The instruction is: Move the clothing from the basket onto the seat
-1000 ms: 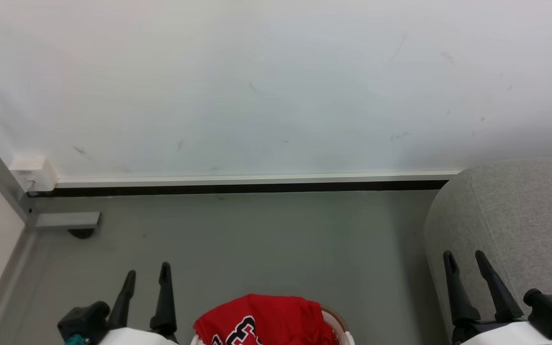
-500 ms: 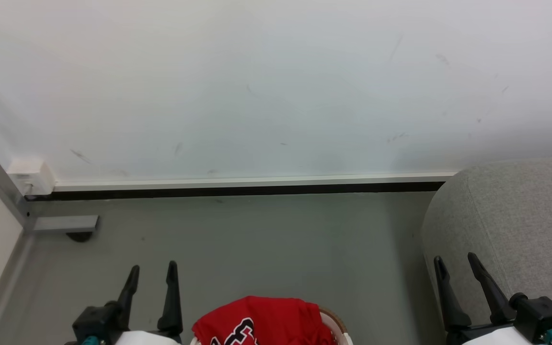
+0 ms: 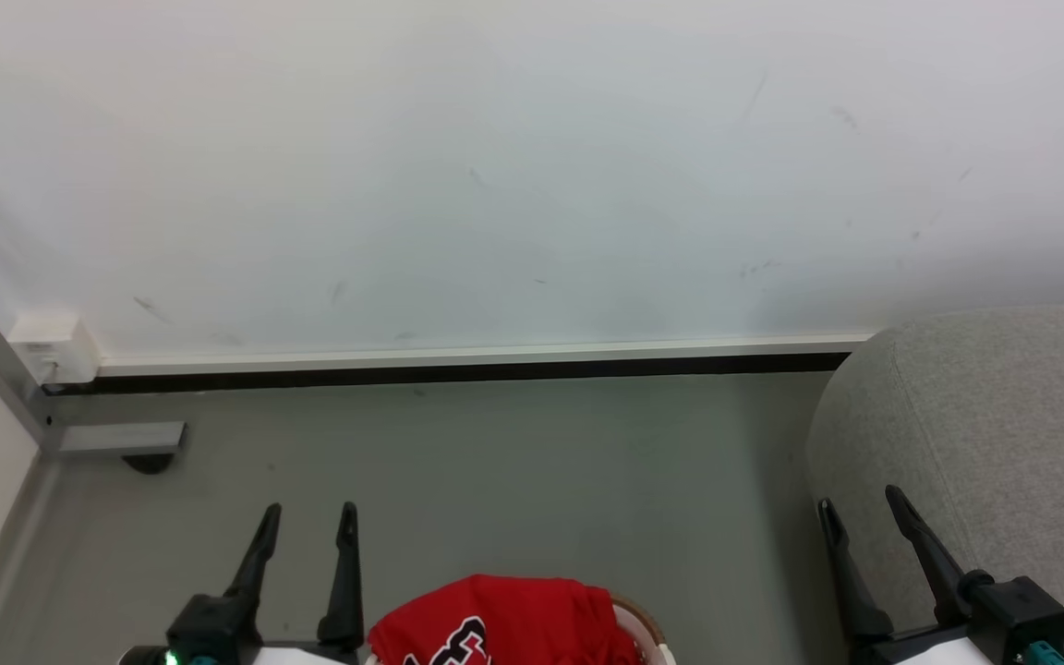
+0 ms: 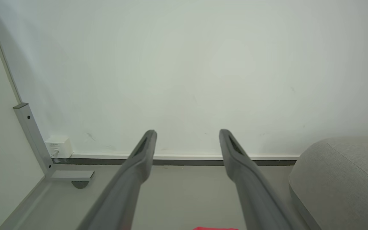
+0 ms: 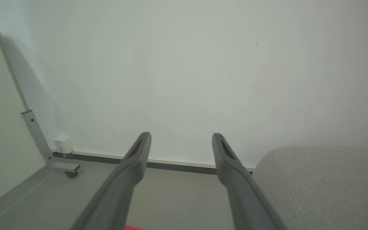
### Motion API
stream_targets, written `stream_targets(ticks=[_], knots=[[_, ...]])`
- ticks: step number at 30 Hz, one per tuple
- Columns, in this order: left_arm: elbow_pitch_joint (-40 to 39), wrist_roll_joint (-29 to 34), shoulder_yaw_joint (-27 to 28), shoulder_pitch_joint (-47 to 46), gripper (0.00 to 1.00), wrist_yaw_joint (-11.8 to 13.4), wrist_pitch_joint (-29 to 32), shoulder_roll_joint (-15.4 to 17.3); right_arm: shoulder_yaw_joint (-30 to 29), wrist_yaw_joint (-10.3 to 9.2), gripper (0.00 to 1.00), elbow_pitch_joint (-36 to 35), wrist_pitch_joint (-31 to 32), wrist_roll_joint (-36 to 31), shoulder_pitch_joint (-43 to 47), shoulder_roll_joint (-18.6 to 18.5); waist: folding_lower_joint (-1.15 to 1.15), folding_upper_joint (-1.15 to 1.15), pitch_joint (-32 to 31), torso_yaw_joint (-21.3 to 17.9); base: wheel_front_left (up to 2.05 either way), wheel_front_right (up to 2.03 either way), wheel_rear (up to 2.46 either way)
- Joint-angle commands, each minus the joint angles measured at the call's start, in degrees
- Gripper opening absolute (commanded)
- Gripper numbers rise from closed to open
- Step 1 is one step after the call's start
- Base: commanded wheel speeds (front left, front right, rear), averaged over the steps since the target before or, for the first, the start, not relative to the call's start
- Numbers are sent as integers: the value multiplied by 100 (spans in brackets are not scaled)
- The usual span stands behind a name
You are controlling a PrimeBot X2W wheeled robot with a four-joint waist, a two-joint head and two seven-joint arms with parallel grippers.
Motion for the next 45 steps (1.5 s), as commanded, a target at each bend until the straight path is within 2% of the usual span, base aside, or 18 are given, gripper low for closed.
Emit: stream_targets(ticks=[1,14,34,42,45], knots=[[-30,145,-10,45,100,40,-79,10,22,-9,100,-28,-49,-133,-42,-16,0,0,-5,-6,0,0,0],[-61,683,-29,90,100,106,-196,-22,122,-10,100,-48,-180,-444,-10,-24,0,0,-43,-89,0,0,0],[24,484,42,55,100,6,-187,-58,88,-10,100,-98,-163,-192,-111,-74,0,0,42,-289,0,0,0],[599,79,-12,-226,100,-214,-187,-73,-32,-10,100,-165,-163,47,-227,-137,0,0,369,-570,0,0,0],[926,12,-93,-475,100,-255,-187,-74,2,-10,100,-221,-163,146,-403,-271,0,0,682,-723,0,0,0]])
